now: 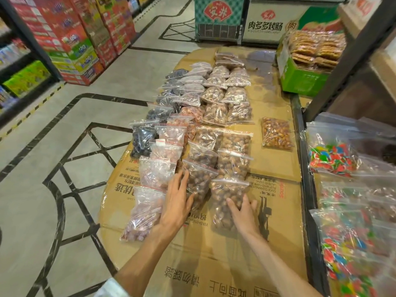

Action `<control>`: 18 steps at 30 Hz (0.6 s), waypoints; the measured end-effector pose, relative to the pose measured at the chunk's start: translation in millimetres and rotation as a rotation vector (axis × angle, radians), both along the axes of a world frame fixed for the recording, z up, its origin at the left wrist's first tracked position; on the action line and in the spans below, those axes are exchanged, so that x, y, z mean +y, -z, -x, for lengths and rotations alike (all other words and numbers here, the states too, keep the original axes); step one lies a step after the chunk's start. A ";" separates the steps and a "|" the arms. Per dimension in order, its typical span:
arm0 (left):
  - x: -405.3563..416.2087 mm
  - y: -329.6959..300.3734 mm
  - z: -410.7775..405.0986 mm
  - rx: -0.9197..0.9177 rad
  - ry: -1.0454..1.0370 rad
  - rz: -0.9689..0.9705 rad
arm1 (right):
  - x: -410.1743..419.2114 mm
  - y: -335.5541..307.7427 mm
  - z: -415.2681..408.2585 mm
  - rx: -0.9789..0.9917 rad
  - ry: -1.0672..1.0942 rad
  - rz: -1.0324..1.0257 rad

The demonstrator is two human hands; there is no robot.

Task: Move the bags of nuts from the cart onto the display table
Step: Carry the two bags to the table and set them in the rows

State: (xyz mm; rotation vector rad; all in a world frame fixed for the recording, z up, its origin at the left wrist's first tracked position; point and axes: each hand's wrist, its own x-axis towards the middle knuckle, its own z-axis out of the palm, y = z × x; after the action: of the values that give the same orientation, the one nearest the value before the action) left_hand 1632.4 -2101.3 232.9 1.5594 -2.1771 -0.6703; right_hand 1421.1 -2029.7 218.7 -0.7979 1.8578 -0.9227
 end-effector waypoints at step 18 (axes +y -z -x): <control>102.7 -39.7 -41.5 -0.413 0.315 0.133 | 105.1 -55.4 -34.3 0.668 -0.264 -0.036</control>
State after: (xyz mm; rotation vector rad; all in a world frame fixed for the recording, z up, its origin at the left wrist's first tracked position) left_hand 1673.9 -1998.6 272.6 1.3941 -2.7457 -0.2959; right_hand 1455.4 -1924.6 274.1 -1.4124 2.2382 -0.4763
